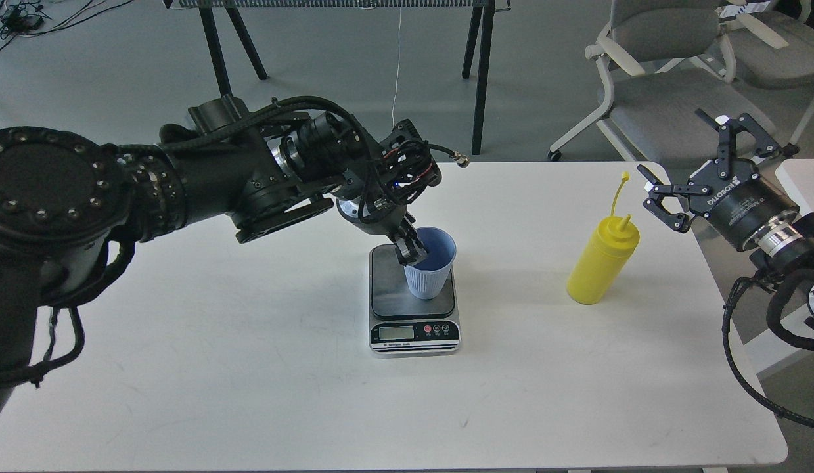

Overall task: Pour seasoning into cup on scale with both arms
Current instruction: 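Withdraw the left arm away from the cup toward the rest pose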

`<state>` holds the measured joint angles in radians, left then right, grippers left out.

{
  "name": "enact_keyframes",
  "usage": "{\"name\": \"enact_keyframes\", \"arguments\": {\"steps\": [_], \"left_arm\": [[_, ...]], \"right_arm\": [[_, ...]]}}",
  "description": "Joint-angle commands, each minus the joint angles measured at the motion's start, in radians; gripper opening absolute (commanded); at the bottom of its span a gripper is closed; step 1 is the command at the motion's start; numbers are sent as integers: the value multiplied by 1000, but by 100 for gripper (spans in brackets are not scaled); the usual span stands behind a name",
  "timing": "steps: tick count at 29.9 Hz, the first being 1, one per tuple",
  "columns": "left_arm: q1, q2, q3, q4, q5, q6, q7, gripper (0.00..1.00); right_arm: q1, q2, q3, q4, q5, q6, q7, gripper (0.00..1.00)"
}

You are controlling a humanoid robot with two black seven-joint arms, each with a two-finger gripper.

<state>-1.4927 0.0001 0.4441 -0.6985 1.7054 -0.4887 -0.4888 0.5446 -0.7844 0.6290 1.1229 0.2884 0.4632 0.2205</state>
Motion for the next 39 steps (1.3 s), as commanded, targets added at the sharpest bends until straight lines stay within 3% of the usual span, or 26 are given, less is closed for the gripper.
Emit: {"name": "enact_keyframes", "arguments": {"steps": [1,5,11,18,23,27,32,39], "left_arm": [[-9,0,-18,36,-53,0,0,75],[-70,0,-50,89,-202,0,0,89],[-150,14,-137,180,-606,0,0,95],[-144,271,-172,217,-987,0,0,98],[-39,458,-296,214,-1084,0,0,100],[107,566,-427,214,-1090,0,0,100],[256,627,-556,215,-1090,0,0,100],[344,647,-576,215,-1092,0,0,100]], "right_arm": [[0,1,0,0,0,0,2,99],[0,-4,4,3,6,2,-9,99],[1,-16,101,-2,14,-5,-10,99],[14,-51,135,12,15,-5,-13,99],[37,-102,132,58,15,-6,-13,99],[66,-226,150,113,34,18,-10,99],[34,-340,190,133,372,25,-1,99],[-75,-381,190,103,708,25,25,99]]}}
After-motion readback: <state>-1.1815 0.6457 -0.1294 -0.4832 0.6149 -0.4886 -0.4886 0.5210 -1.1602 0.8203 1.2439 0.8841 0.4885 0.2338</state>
